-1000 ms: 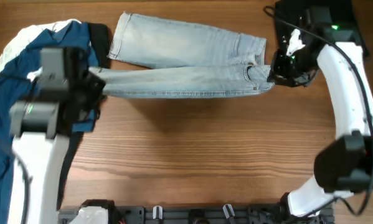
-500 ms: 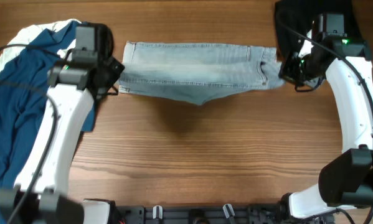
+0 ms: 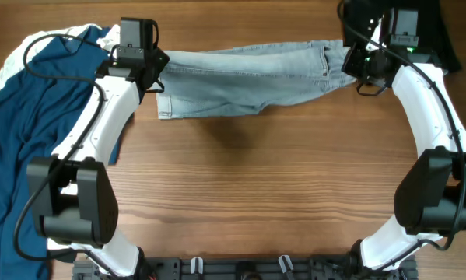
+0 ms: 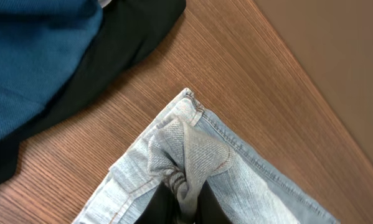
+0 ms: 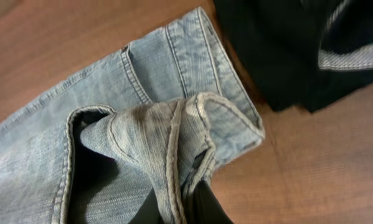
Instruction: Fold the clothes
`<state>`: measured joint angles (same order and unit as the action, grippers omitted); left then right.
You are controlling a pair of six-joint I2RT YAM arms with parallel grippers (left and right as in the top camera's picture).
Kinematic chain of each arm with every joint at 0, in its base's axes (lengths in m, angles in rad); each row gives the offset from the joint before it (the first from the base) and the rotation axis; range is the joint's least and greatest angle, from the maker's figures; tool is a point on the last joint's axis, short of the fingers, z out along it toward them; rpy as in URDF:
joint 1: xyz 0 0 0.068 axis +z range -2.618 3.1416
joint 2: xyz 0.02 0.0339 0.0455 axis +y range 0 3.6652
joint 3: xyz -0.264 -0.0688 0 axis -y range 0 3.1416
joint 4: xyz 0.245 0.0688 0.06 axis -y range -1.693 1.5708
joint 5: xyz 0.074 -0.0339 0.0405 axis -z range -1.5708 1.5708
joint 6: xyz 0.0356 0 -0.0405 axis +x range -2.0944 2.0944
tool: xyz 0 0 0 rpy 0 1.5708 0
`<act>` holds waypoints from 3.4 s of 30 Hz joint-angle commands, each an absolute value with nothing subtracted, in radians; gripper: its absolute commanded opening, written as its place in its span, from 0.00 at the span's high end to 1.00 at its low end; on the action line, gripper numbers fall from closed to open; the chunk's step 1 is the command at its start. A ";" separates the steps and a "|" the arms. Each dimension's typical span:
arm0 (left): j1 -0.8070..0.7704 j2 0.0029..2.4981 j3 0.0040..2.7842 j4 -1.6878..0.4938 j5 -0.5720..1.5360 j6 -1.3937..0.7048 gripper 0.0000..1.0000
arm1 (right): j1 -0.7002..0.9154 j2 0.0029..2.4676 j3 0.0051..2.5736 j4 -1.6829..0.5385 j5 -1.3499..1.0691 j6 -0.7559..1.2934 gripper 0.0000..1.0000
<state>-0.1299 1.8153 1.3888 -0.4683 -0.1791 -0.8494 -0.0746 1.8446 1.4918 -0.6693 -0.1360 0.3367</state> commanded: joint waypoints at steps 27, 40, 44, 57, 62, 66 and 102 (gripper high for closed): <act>-0.223 1.547 1.423 -1.224 -0.071 -0.823 0.96 | -0.097 1.711 1.521 -1.030 -0.176 0.289 0.96; -0.222 1.607 1.423 -1.102 -0.170 -0.832 0.96 | -0.159 1.705 1.520 -1.206 -0.112 0.269 0.96; -0.223 1.713 1.423 -0.931 -0.170 -0.819 0.96 | -0.163 1.802 1.519 -1.063 -0.183 0.269 0.96; -0.218 1.913 1.423 -0.391 -0.270 -0.761 0.00 | -0.068 1.994 1.518 -0.384 -0.218 0.263 0.14; -0.218 1.911 1.469 -0.337 -0.165 -0.596 0.01 | -0.065 1.991 1.518 -0.482 -0.238 0.235 0.14; -0.218 1.911 1.509 -0.444 -0.086 -0.495 0.01 | -0.059 1.991 1.518 -0.593 -0.323 0.112 0.16; -0.212 1.897 1.507 -0.586 -0.181 0.734 0.35 | -0.050 1.992 1.518 -0.629 -0.311 0.105 0.14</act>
<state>-0.2199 1.9919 1.5028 -0.5495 -0.1577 0.6361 -0.0528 1.9808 1.5097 -0.6289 -0.2920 0.1104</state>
